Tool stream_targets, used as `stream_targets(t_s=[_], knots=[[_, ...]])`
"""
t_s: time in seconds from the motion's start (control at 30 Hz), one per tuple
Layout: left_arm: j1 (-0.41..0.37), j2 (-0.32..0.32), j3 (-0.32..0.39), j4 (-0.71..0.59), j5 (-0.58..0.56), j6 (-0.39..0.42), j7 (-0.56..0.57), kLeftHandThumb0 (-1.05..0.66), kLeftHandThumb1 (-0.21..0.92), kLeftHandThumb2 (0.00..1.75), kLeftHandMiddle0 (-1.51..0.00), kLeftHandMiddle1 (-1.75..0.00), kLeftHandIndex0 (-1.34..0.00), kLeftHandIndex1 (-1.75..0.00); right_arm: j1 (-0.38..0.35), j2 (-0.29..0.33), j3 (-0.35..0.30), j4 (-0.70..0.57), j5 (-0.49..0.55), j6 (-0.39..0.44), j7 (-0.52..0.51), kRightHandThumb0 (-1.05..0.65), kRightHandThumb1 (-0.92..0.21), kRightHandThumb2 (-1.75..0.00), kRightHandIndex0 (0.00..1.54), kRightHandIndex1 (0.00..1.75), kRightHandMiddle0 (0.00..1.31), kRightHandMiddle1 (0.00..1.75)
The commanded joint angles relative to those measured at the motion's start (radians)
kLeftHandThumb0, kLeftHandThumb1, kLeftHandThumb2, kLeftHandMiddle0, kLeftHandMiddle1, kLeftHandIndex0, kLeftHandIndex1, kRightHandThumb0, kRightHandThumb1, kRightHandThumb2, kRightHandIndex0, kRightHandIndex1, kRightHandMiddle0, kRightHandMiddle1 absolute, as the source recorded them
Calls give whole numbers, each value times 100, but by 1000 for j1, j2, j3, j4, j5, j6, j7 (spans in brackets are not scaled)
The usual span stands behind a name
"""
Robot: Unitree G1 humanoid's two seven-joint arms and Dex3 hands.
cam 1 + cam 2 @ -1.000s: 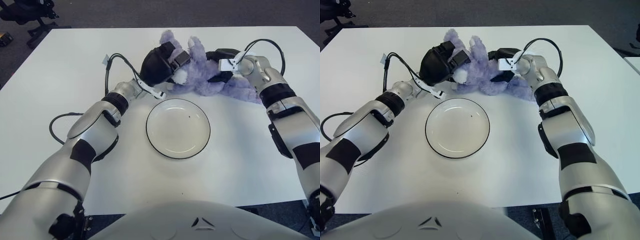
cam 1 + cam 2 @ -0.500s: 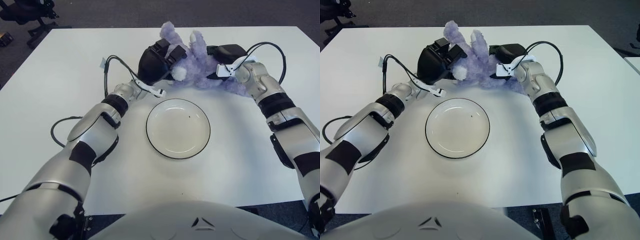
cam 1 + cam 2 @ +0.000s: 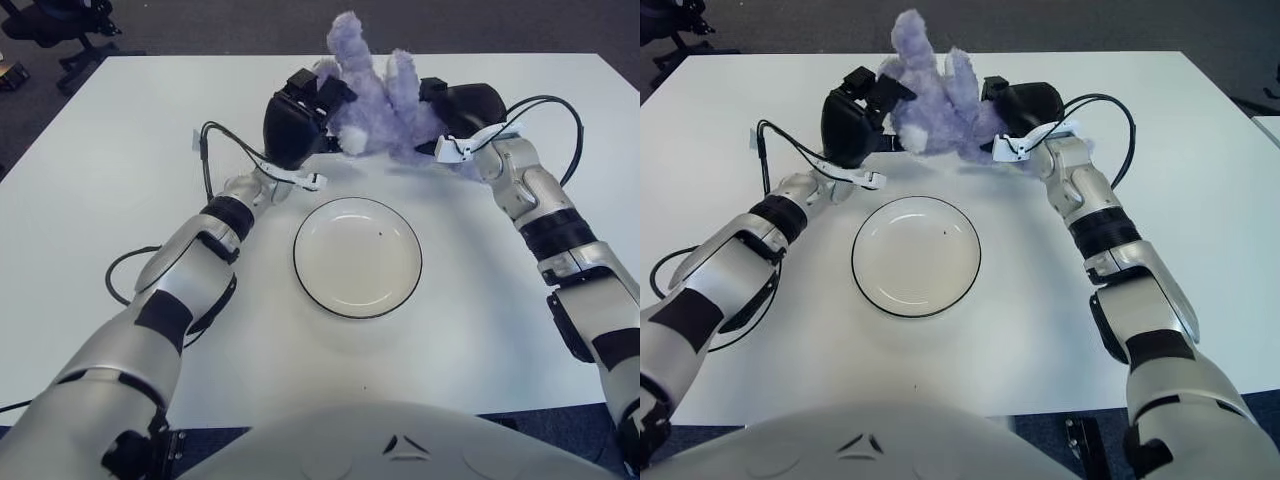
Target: Put the doll into the plate.
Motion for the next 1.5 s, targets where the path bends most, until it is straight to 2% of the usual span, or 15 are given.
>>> stream_targets(t_s=[0.0, 0.1, 0.33, 0.4, 0.47, 0.63, 0.83, 0.9, 0.97, 1.13, 1.33, 1.37, 1.43, 1.47], knots=[[25, -11, 65, -8, -91, -85, -27, -35, 92, 42, -78, -175, -30, -163, 16, -15, -4, -35, -62, 7, -101, -39, -55, -101, 72, 175, 42, 175], [33, -19, 97, -6, -142, -150, -71, -35, 92, 46, -76, -175, -25, -168, 21, -11, -5, -37, -81, 14, -119, -39, -57, -99, 70, 175, 41, 175], [38, -22, 120, -9, -154, -174, -101, -35, 92, 49, -76, -175, -22, -172, 23, -7, -7, -36, -90, 15, -127, -39, -58, -97, 68, 175, 40, 175], [76, -70, 226, -15, -412, -337, -357, -34, 92, 50, -72, -175, -21, -173, 80, -11, 18, -95, -192, 79, -206, -38, -61, -93, 65, 175, 38, 175], [104, -97, 291, -37, -580, -401, -530, -34, 92, 51, -68, -175, -20, -174, 114, -11, 37, -109, -263, 118, -288, -38, -63, -90, 62, 175, 37, 175], [135, -88, 340, -102, -697, -370, -685, -34, 92, 52, -46, -173, -19, -175, 125, 5, 54, -40, -305, 131, -422, -37, -66, -87, 60, 175, 36, 174], [157, -97, 385, -147, -746, -349, -792, -34, 92, 52, -40, -172, -19, -175, 124, 10, 58, -25, -313, 137, -451, -37, -66, -85, 60, 175, 36, 173], [199, -81, 436, -233, -889, -249, -960, -34, 92, 52, -41, -173, -19, -175, 117, 29, 85, 96, -336, 120, -623, -37, -68, -82, 60, 175, 37, 172], [228, -73, 470, -299, -966, -178, -1054, -34, 92, 52, -42, -174, -19, -175, 110, 42, 101, 165, -347, 109, -718, -37, -69, -79, 60, 175, 37, 170], [272, -72, 509, -409, -1007, -82, -1131, -34, 92, 52, -44, -174, -19, -175, 93, 62, 123, 245, -342, 100, -801, -37, -71, -74, 61, 175, 37, 168], [300, -90, 552, -485, -1000, -11, -1180, -34, 92, 52, -44, -174, -19, -175, 72, 69, 136, 293, -332, 94, -844, -36, -72, -73, 61, 175, 37, 168], [314, -87, 563, -510, -1004, 10, -1186, -34, 92, 52, -44, -174, -19, -175, 71, 83, 146, 346, -326, 68, -892, -36, -72, -72, 61, 175, 37, 167], [334, -86, 579, -544, -1008, 39, -1196, -34, 92, 52, -45, -170, -19, -175, 68, 104, 162, 424, -316, 27, -957, -19, -68, -80, 52, 167, 30, 171], [340, -88, 585, -557, -1007, 49, -1200, -34, 92, 52, -45, -169, -19, -175, 64, 109, 167, 448, -312, 16, -976, -15, -68, -81, 51, 165, 29, 172]])
